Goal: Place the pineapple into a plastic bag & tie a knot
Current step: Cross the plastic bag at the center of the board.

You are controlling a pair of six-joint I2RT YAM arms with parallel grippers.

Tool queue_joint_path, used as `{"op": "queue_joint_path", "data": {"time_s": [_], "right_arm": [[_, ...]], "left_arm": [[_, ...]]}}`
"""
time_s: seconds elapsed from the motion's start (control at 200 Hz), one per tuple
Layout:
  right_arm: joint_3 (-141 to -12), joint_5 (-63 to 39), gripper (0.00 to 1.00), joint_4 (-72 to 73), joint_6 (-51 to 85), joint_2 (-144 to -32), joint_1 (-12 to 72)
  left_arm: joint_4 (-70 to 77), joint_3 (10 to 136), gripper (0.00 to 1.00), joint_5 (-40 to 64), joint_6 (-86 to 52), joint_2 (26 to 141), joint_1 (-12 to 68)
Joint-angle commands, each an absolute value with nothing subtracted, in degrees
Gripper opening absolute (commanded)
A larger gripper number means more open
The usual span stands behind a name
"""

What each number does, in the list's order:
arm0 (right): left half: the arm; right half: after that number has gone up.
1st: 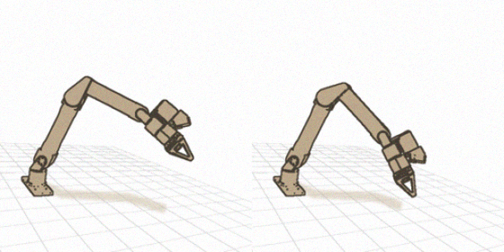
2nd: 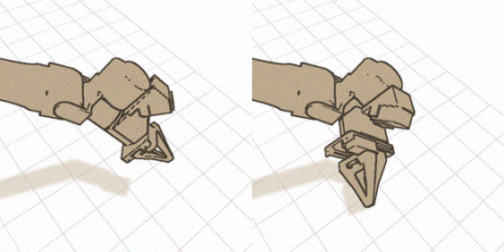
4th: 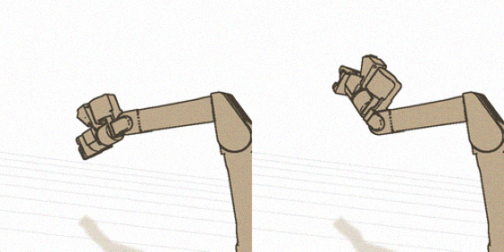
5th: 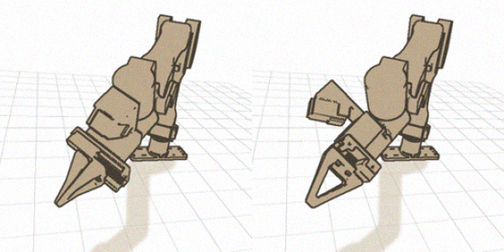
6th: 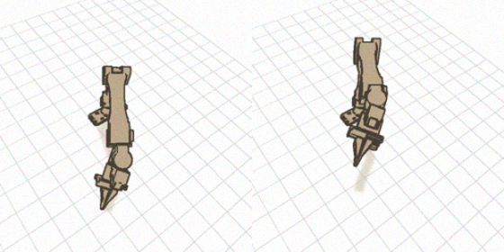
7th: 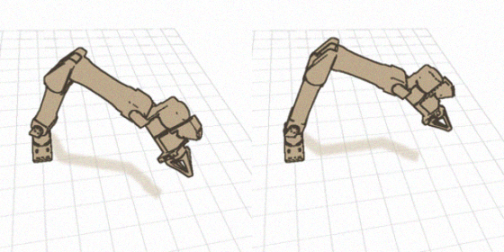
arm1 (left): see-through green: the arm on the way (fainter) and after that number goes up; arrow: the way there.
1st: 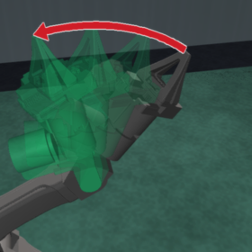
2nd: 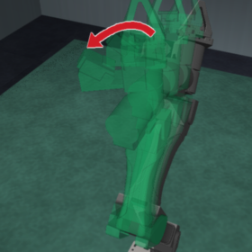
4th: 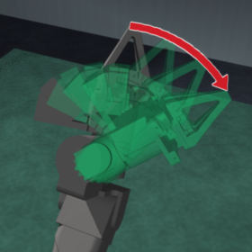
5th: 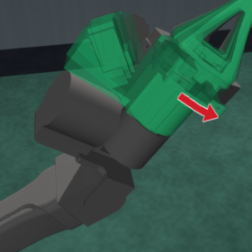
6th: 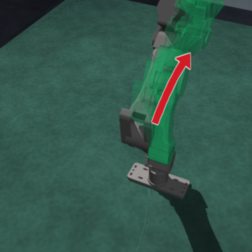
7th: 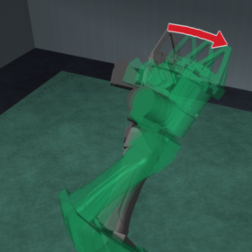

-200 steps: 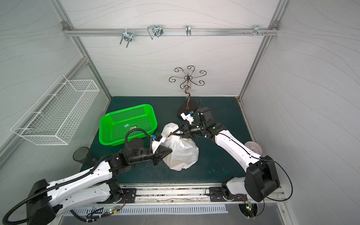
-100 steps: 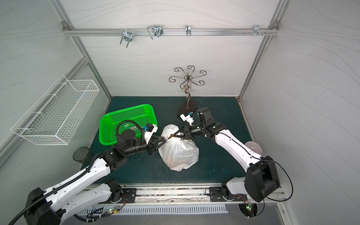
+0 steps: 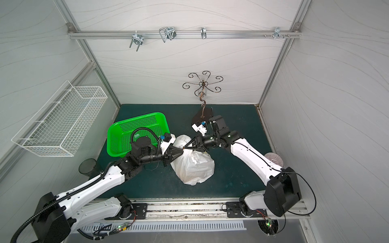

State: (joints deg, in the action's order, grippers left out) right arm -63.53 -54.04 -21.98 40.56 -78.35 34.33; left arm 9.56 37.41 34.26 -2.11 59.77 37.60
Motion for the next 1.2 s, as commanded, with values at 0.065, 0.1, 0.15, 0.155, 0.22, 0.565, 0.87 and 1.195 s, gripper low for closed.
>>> {"op": "queue_joint_path", "data": {"time_s": [0.065,0.1,0.15,0.155,0.22,0.565,0.87,1.195], "right_arm": [[-65.02,-52.45,0.36,-24.09,40.41,-79.97,35.71],[-65.20,-52.38,0.37,-23.86,40.56,-80.29,35.93],[-65.38,-52.21,0.39,-23.48,40.92,-80.56,36.49],[-65.39,-52.21,0.39,-23.43,41.03,-80.58,36.53],[-65.56,-52.26,0.41,-22.62,41.60,-81.10,37.23],[-66.39,-52.93,0.33,-22.21,42.11,-82.19,38.42],[-65.27,-56.83,0.01,-19.08,43.85,-81.67,36.97],[-65.79,-60.08,0.00,-23.39,39.99,-81.08,34.00]], "left_arm": [[12.76,39.90,0.09,35.49,-0.44,60.52,39.55],[13.04,39.99,0.08,34.98,-0.44,60.63,40.17],[13.66,40.00,0.07,34.20,-0.53,60.81,41.03],[13.78,39.99,0.07,34.10,-0.53,60.86,41.13],[14.52,40.07,0.07,33.12,-0.70,61.42,42.41],[16.49,39.56,0.08,29.00,-1.97,62.04,44.46],[13.44,37.16,0.13,26.73,-1.72,57.98,44.47],[8.86,31.58,0.11,18.09,-2.28,48.12,42.86]]}}
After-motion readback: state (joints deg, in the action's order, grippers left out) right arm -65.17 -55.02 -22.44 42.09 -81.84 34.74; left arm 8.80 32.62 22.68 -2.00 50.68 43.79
